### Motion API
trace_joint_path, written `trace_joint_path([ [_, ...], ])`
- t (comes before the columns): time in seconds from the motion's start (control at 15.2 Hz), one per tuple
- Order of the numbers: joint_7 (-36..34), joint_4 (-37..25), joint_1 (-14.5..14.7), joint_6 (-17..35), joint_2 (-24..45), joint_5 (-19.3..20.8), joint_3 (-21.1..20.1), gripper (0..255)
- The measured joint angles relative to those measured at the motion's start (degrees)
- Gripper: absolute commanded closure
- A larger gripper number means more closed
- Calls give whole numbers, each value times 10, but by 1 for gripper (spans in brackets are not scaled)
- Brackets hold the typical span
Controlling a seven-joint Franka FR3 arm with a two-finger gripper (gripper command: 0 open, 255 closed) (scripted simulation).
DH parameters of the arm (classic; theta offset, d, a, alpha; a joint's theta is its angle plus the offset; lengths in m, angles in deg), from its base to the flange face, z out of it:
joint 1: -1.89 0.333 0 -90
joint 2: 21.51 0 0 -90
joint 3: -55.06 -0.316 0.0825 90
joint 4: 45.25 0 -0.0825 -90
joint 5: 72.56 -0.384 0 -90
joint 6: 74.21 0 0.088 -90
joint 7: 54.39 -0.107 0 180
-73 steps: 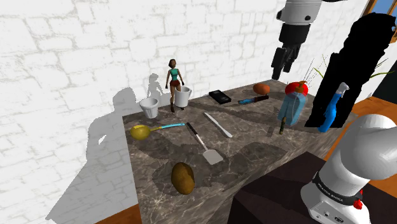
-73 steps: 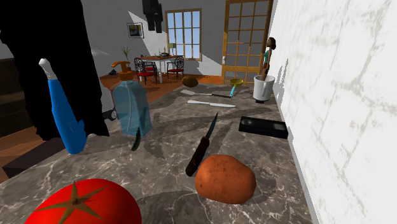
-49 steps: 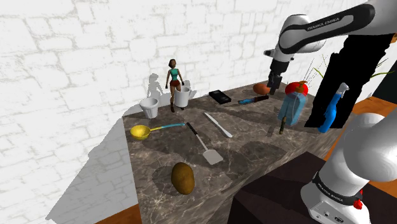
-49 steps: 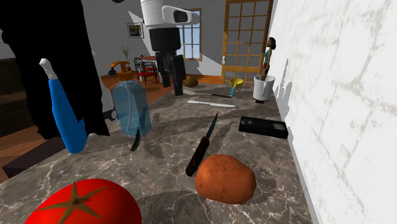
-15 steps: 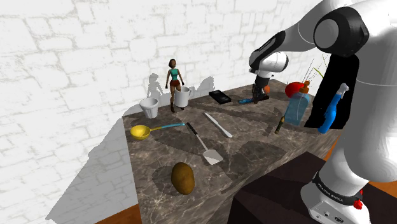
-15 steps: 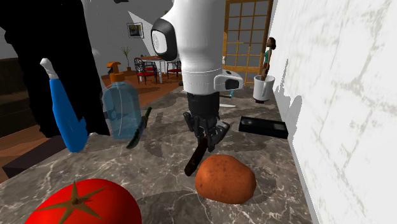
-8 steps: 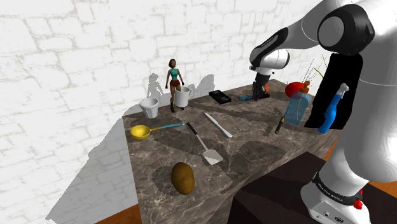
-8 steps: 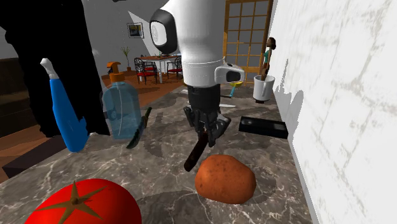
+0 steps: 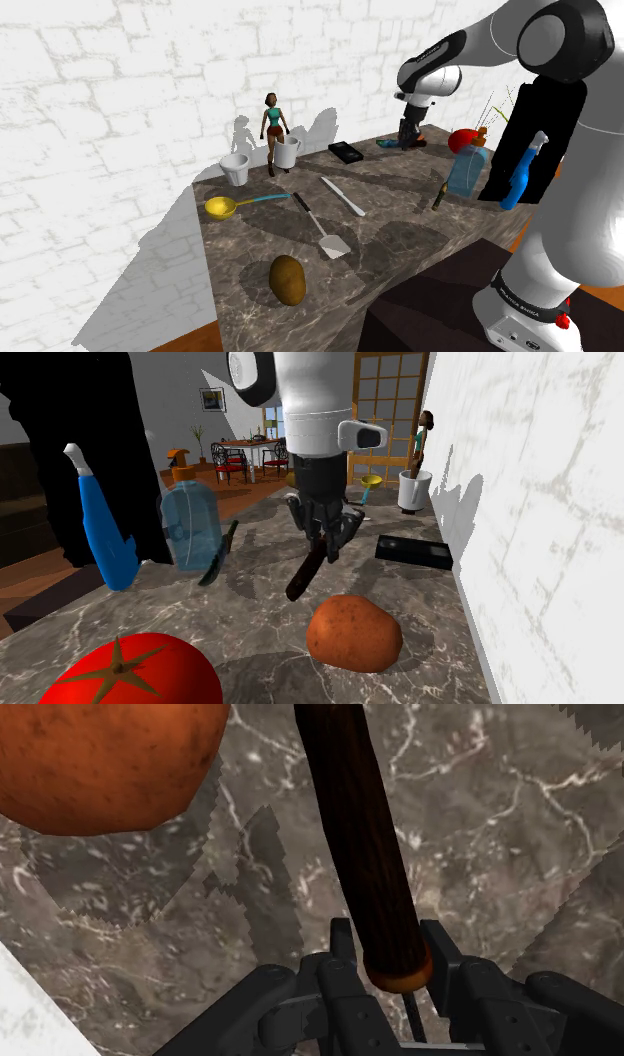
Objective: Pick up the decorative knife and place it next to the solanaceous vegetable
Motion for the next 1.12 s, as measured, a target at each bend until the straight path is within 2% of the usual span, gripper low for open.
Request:
trace_joint_path([
  [1.12,-63,-62,18,-103,-70,68,7,255],
])
